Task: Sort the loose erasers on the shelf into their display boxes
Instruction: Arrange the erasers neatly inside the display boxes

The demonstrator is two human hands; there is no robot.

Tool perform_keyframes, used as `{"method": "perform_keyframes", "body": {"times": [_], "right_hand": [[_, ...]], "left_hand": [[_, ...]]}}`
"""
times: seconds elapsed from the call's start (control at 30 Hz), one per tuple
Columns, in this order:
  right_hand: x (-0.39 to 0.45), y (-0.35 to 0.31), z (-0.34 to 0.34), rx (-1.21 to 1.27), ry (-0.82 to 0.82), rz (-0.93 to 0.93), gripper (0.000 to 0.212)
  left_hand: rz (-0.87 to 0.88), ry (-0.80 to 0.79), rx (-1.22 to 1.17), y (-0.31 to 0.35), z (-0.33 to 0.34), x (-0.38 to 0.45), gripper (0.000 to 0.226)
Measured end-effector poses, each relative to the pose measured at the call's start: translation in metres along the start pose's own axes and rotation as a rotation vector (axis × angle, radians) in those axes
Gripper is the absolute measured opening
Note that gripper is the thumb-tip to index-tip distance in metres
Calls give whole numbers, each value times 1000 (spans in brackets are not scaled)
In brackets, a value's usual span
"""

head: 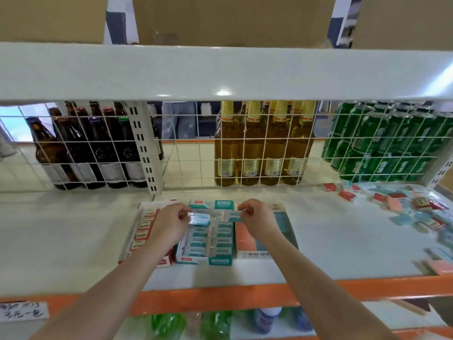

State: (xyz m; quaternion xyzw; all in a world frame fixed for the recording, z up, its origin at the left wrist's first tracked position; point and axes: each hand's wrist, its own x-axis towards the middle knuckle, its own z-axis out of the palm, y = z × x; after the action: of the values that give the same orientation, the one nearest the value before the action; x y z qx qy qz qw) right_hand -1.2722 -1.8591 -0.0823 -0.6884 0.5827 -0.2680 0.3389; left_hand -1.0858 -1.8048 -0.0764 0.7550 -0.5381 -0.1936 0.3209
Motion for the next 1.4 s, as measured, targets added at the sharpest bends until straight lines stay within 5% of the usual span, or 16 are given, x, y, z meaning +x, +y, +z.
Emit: {"method": "perform_keyframes", "body": {"times": [0.6,1.03,1.4], "right_hand": [[33,-8,26,-157,-34,-43,21],[37,-12,29,-672,-186,-263,18],[38,-8,22,-634,-190,-294,23]], "left_hand": [[81,25,143,-12,21,44,21],[380,-260,441,-12,17,39,25],[343,-319,467,-2,19,36,21]]}}
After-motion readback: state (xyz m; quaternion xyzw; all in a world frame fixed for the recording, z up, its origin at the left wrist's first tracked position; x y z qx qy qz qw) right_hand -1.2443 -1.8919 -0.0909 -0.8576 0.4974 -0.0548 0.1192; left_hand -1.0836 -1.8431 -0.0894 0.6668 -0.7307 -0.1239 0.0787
